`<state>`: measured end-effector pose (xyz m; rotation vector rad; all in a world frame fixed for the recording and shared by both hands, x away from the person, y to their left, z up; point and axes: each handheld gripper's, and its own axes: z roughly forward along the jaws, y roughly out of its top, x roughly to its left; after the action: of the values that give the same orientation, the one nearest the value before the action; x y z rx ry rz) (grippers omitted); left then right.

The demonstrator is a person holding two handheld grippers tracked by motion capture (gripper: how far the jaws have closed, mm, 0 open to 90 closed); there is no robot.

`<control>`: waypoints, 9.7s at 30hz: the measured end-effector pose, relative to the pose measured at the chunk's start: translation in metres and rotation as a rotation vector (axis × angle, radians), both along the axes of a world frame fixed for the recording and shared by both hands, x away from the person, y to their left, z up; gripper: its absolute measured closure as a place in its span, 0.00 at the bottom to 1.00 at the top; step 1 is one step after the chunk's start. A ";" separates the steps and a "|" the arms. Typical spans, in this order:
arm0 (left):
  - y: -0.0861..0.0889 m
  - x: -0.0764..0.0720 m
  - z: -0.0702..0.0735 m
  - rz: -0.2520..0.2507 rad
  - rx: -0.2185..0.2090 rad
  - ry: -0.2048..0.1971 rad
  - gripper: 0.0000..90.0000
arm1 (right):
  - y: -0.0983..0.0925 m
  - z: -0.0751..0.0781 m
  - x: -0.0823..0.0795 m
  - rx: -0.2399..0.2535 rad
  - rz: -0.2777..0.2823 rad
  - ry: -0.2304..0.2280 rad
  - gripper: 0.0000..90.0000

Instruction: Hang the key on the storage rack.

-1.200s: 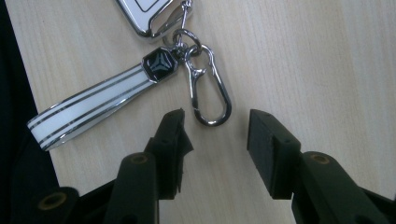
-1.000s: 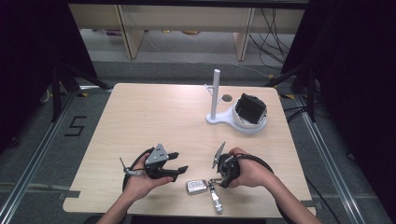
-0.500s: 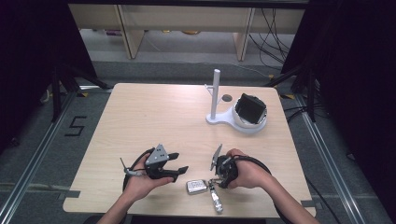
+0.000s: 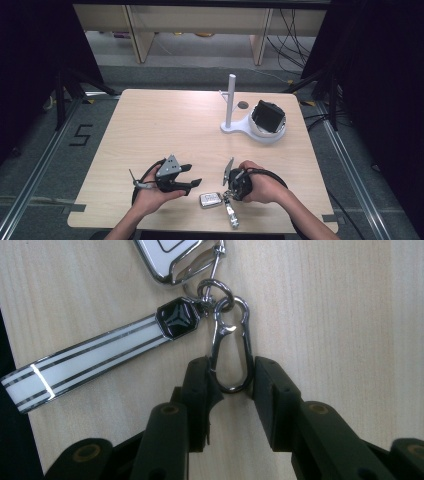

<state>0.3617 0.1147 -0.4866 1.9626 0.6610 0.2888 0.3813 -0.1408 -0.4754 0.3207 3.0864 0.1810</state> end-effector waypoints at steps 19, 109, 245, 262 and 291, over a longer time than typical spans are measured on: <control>-0.001 -0.001 -0.002 0.000 0.005 0.002 0.40 | -0.008 0.010 0.008 0.085 -0.008 0.027 0.77; -0.045 -0.008 -0.003 -0.226 0.026 0.027 0.40 | -0.004 0.040 0.020 0.084 -0.046 0.068 0.97; -0.060 0.123 0.076 0.247 -0.188 -0.288 0.96 | -0.131 0.002 0.000 0.739 -0.708 -0.354 0.66; -0.079 0.146 0.088 0.331 -0.134 -0.300 0.96 | -0.129 -0.002 0.003 0.755 -0.714 -0.325 0.66; -0.122 0.127 0.080 0.313 0.146 -0.596 0.72 | -0.125 -0.008 0.002 0.723 -0.699 -0.250 0.63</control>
<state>0.4887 -0.0069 -0.4071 1.7685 0.5544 1.0910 0.3830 -0.2662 -0.4839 1.2303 2.3590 1.1715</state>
